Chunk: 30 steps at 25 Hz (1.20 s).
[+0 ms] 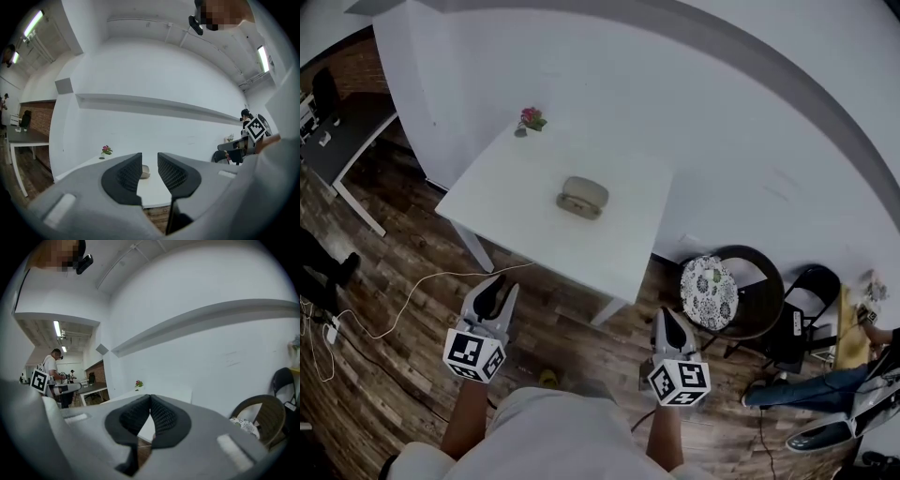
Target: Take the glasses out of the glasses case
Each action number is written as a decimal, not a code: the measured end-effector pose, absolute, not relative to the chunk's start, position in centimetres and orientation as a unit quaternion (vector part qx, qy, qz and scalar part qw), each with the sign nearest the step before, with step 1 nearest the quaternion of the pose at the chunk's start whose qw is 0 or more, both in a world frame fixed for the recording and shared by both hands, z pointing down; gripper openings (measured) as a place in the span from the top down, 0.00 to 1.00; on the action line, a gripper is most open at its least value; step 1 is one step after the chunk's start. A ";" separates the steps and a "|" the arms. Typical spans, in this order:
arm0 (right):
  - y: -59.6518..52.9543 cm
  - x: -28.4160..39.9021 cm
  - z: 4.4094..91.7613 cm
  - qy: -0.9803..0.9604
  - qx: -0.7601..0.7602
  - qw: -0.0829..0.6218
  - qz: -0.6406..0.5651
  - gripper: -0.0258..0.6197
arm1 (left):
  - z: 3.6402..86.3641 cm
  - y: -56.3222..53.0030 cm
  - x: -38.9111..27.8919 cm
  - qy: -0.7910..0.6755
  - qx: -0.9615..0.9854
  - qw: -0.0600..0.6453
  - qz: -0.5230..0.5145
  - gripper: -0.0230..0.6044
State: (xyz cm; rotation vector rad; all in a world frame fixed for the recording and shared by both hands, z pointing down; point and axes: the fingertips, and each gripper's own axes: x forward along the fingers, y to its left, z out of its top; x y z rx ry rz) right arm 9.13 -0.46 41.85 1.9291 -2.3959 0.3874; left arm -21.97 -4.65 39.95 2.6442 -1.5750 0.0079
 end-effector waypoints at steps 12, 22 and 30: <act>-7.4 8.7 43.8 -0.767 0.625 0.024 0.140 0.96 | 42.4 -11.6 -20.9 -0.492 0.869 0.050 0.017 0.78; -19.3 10.9 45.6 -0.778 0.607 0.036 0.159 0.96 | 44.0 -21.6 -18.4 -0.497 0.864 0.061 0.045 0.77; -27.7 13.1 46.8 -0.789 0.587 0.034 0.179 0.96 | 44.6 -28.7 -15.3 -0.500 0.860 0.067 0.074 0.77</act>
